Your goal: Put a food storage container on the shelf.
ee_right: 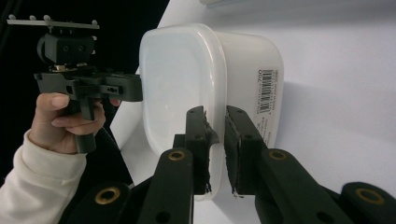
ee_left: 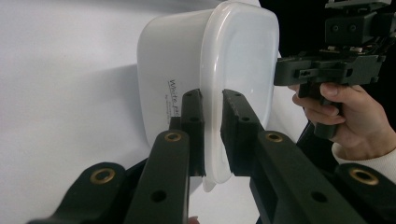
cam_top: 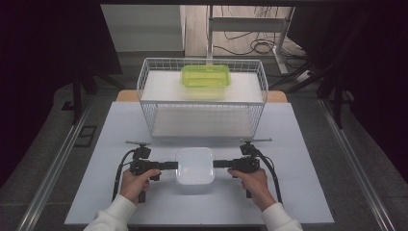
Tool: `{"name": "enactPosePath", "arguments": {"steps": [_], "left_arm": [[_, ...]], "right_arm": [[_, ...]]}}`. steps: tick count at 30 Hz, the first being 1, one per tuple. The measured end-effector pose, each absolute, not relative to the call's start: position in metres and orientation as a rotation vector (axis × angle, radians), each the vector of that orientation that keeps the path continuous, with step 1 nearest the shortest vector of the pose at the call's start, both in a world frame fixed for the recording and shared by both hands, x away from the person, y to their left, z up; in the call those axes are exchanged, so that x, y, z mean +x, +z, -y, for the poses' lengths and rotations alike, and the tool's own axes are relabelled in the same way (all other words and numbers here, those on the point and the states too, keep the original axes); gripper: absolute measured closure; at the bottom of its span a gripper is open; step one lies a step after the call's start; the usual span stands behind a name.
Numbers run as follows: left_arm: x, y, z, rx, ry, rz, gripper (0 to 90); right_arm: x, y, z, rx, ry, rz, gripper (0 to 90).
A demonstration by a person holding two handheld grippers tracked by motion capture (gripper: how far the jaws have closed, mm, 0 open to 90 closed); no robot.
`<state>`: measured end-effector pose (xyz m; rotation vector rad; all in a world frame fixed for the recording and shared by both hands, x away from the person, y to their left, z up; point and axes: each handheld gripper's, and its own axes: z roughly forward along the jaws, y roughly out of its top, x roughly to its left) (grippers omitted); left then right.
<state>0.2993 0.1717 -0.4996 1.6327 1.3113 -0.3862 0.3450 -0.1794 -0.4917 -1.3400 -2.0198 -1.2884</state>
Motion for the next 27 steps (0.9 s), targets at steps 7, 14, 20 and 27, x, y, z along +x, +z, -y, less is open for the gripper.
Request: {"name": "enactPosePath", "arguments": {"steps": [7,14,20,27], "left_arm": [[0.298,-0.493,-0.171,1.648,-0.365,-1.28,80.0],[0.295,-0.489,-0.169,1.645,-0.353,-1.271,80.2],[0.293,-0.482,-0.168,1.648,-0.333,-1.258,80.2],[0.289,-0.47,-0.167,1.663,-0.292,-1.228,80.3]], "right_arm": [[0.344,-0.486,0.18,-1.322,-1.308,2.052,79.7],[0.342,-0.481,0.181,-1.315,-1.319,2.075,79.5],[0.34,-0.474,0.18,-1.296,-1.342,2.118,79.4],[0.336,-0.461,0.18,-1.268,-1.391,2.172,79.2]]}}
